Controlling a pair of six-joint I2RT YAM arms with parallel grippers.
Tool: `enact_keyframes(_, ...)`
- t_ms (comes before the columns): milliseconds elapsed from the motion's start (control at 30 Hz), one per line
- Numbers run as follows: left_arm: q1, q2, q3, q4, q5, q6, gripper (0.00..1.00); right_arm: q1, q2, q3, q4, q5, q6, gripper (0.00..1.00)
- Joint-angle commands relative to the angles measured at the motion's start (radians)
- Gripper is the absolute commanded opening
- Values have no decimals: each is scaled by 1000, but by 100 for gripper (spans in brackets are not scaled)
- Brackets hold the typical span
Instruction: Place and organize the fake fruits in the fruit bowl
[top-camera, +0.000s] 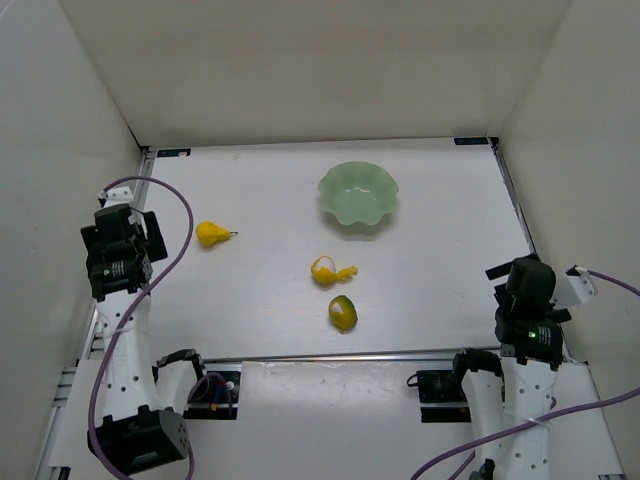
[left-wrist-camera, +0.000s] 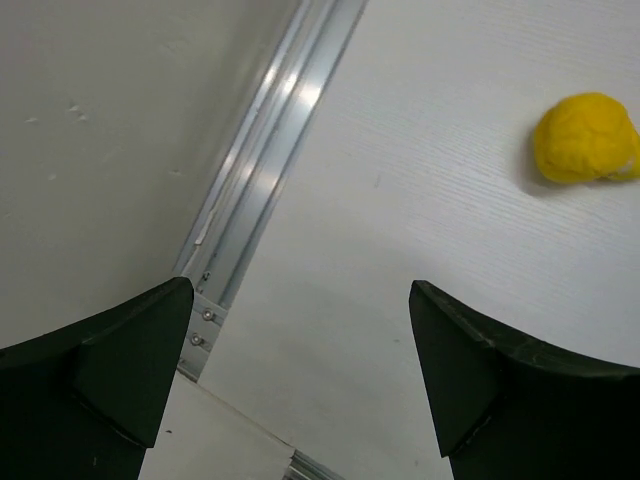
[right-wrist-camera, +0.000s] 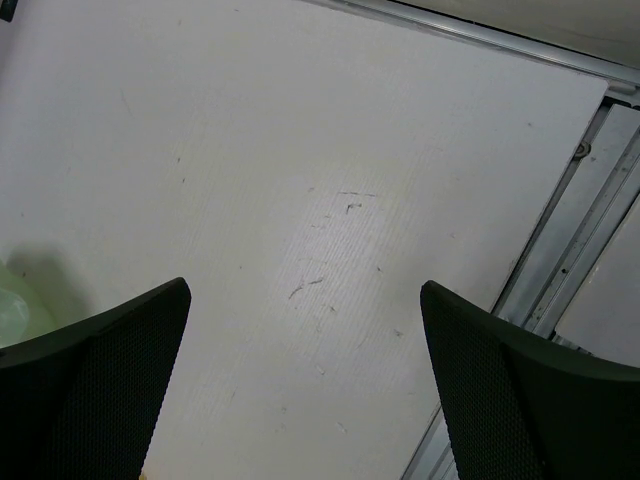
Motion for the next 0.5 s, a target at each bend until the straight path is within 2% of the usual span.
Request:
enact_keyframes(0,-17,1,-28,-41,188,103,100,4,19,28,37,-32,-18,100)
enact_keyframes(33,-29,15,-37,-59,285,161,100,4,29,28,37,-50,-50,100)
enact_keyframes(67,-46,32,-37,-78,318,187,100,4,44,28,52,-73,-66,100)
enact_keyframes(133,-127,129,-20,-127,318,198,100,4,81,28,63,-135,-100,100)
enact_keyframes(300,-358,407,164,-190,152,219,100,26,162,39,94,-216,-124,100)
enact_keyframes(333,-429,426,179,-144,122,288,100,35,162,39,108,-236,-135,100)
enact_keyframes(433,-526,495,179,-76,76,454,100,47,185,29,108,-245,-144,100)
enact_keyframes(467,-582,519,179,-76,25,559,100,47,185,29,108,-235,-144,100)
